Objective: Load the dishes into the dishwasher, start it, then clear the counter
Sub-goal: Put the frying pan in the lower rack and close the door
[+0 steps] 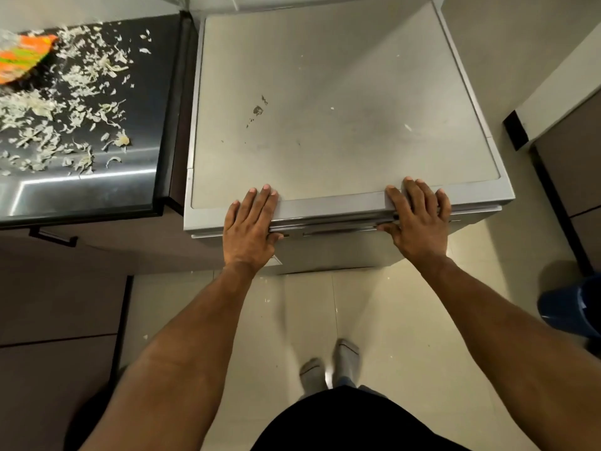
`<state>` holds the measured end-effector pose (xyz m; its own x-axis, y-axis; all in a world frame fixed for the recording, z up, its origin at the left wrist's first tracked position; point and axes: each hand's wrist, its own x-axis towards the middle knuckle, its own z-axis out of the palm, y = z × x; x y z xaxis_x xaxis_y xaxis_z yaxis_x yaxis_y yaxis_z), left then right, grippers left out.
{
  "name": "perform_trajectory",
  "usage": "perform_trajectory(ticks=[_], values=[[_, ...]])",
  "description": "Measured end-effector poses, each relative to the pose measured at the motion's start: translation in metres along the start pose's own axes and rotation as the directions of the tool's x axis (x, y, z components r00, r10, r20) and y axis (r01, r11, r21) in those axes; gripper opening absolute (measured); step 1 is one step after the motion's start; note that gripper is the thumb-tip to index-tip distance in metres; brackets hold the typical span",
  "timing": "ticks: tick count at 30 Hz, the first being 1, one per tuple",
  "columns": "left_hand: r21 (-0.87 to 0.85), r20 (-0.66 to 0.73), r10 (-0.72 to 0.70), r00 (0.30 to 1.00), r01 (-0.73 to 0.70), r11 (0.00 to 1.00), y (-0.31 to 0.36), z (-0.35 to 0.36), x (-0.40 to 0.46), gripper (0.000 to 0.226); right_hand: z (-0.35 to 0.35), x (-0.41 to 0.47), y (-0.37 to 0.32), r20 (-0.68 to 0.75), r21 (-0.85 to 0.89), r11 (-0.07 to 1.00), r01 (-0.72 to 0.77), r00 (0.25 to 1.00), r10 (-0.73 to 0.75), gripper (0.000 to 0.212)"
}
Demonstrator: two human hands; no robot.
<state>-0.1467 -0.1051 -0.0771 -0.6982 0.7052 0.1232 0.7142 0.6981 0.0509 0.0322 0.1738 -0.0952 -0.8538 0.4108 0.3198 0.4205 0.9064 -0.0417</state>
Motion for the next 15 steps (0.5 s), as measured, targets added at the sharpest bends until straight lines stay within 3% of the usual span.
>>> perform_trajectory(ticks=[7, 15], values=[[-0.005, -0.213, 0.067, 0.975, -0.07, 0.998, -0.005, 0.014, 0.0, 0.084, 0.01, -0.002, 0.007, -0.099, -0.018, 0.999, 0.048, 0.994, -0.049, 0.07], [-0.014, -0.215, 0.052, 0.975, -0.056, 0.998, -0.003, 0.013, 0.003, 0.076, 0.009, 0.003, 0.001, -0.127, -0.001, 1.0, 0.0, 0.992, 0.0, 0.065]])
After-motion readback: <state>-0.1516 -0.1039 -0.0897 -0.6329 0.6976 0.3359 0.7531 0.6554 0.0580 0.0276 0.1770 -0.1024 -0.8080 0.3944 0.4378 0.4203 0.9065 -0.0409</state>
